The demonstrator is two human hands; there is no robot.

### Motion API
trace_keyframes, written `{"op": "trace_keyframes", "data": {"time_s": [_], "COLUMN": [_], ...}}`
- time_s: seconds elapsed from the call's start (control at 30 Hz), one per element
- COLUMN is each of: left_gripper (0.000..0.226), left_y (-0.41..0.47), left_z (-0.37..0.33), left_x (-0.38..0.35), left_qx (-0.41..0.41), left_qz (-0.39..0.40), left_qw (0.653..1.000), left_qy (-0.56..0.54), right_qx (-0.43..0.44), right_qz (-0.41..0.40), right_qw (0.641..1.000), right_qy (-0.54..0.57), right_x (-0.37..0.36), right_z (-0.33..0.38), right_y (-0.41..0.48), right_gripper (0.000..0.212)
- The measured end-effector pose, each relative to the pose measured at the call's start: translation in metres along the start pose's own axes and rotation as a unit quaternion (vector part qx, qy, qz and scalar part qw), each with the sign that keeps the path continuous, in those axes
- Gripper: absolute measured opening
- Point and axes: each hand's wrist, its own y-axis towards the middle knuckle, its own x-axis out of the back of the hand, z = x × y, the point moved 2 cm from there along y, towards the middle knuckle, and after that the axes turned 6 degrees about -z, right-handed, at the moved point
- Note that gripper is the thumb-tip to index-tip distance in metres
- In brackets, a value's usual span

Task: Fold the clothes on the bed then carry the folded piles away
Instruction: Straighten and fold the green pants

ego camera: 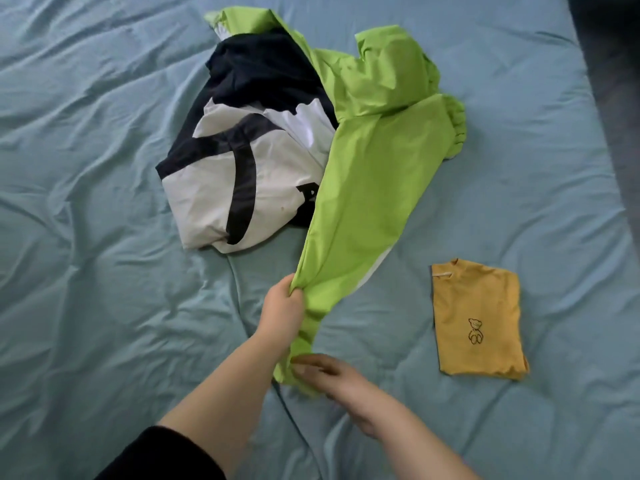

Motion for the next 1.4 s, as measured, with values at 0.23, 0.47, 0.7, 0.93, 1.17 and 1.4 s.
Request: {"op": "trace_keyframes", "data": {"time_s": [0.23,0.47,0.7,0.93,1.17,1.4], "left_gripper": [0.034,0.023,0.102,0.014,0.022,0.103], "left_y": [-0.057,-0.097,-0.056,-0.085,-0.128,-0.153], "left_z": [0.025,0.068,0.040,0.063,0.068,0.064], "left_x": [0.040,0.071,0.061,0.062,0.050,0.072], "left_qx": [0.064,0.217,0.215,0.187,0.259,0.248], "left_qz": [0.120,0.169,0.088,-0.031,0.067,0.145], "left_qw": [0.989,0.956,0.943,0.975,0.957,0.952], "left_qy": [0.065,-0.101,-0.239,-0.116,-0.115,-0.100], "right_qx": [-0.017,0.070,0.081,-0.028,-0.103,-0.050], "right_qz": [-0.159,-0.271,-0.102,0.036,-0.183,-0.198], "right_qw": [0.905,0.930,0.990,0.994,0.861,0.902], "right_qy": [0.393,0.240,-0.052,0.096,0.463,0.381], "right_x": [0.045,-0.004,-0.071,-0.055,-0.020,-0.004], "right_z": [0.073,0.083,0.016,-0.020,-0.038,-0.004], "right_y": [0.034,0.042,-0.006,-0.028,-0.024,-0.027], "right_gripper": [0.083,0.006,0.021,0.021,0.075,0.026]}}
